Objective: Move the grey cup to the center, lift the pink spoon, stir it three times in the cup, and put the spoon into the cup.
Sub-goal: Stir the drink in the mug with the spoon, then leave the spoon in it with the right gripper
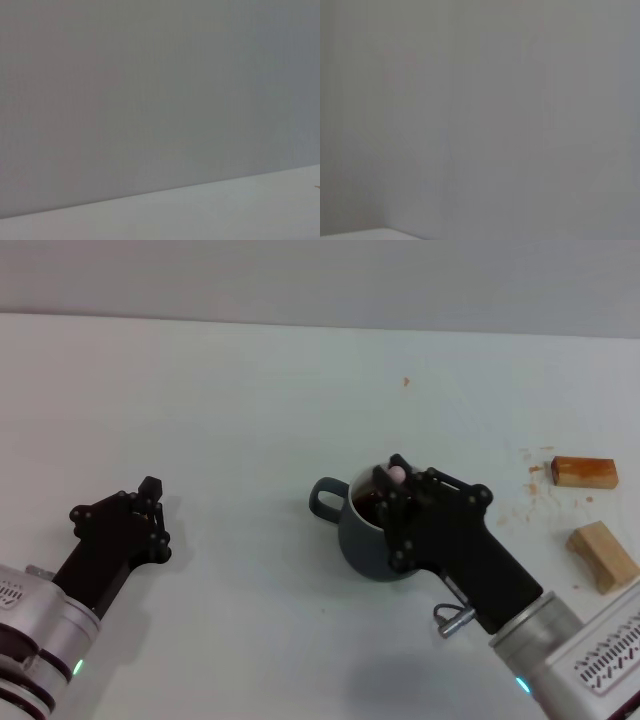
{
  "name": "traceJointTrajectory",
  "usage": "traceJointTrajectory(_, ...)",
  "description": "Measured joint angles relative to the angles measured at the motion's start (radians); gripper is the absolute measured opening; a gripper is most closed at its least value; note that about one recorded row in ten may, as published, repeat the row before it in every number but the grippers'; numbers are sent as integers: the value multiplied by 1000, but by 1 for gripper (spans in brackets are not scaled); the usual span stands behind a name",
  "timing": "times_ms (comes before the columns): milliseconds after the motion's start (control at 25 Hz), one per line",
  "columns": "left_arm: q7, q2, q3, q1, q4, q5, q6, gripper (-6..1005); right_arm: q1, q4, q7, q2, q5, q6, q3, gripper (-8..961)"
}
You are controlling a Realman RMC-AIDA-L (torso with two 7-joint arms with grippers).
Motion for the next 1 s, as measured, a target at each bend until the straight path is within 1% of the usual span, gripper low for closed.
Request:
traceJointTrajectory(280, 1, 0, 0, 0, -7, 5, -1, -2, 59, 15, 1, 2, 1, 54, -9, 66)
traceJointTrajectory(480, 2, 0, -3, 0, -9, 5, 4, -2, 103, 7, 45, 1, 9, 114, 26, 65)
traceJointTrajectory(640, 2, 2, -5, 0, -9, 5, 5, -2, 102, -20, 108, -1, 10, 96, 54, 64)
traceJointTrajectory(840, 3, 2, -6, 0, -9, 5, 6, -2, 81, -31, 116, -5, 10, 42, 61, 63)
traceJointTrajectory(1000, 4, 1, -6, -2, -9, 5, 8, -2, 38, -57, 111, -5, 10, -38, 84, 233)
